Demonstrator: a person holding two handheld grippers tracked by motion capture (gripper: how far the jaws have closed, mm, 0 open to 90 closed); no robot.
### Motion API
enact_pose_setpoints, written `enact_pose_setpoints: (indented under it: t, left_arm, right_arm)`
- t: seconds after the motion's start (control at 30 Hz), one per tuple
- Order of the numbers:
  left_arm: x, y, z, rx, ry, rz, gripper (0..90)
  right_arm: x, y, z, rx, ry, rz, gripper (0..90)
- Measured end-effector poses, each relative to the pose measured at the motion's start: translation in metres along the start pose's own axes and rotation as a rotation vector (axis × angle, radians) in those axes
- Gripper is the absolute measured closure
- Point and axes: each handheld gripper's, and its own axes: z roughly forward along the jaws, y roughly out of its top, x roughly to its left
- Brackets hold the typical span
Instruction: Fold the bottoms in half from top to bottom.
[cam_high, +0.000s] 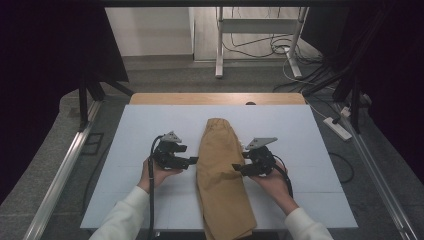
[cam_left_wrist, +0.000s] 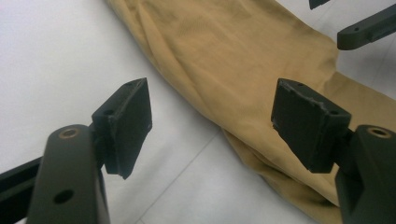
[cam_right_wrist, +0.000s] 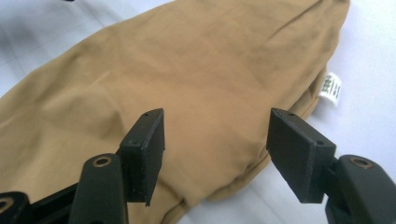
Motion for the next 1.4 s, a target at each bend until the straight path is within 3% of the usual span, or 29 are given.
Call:
enact_pose_setpoints:
  t: [0.3, 0.87, 0.97, 1.4]
  left_arm:
    - [0.008, 0.022, 0.015, -0.022, -0.015, -0.02, 27.2]
    - [0.028, 0.04, 0.032, -0.033, -0.004, -0.06, 26.5]
    - [0.032, 0.043, 0.036, -0.034, -0.014, -0.076, 26.2]
    - [0.042, 0.058, 0.056, -0.001, 0.023, -0.083, 26.0]
  right_arm:
    - [-0.016, 0.012, 0.013, 0.011, -0.006, 0.036, 36.8]
    - [-0.047, 0.025, 0.015, -0.002, -0.016, 0.106, 35.0]
    - [-0.049, 0.026, 0.017, 0.002, -0.025, 0.107, 34.8]
    - [-0.061, 0.047, 0.035, 0.03, -0.069, 0.099, 34.8]
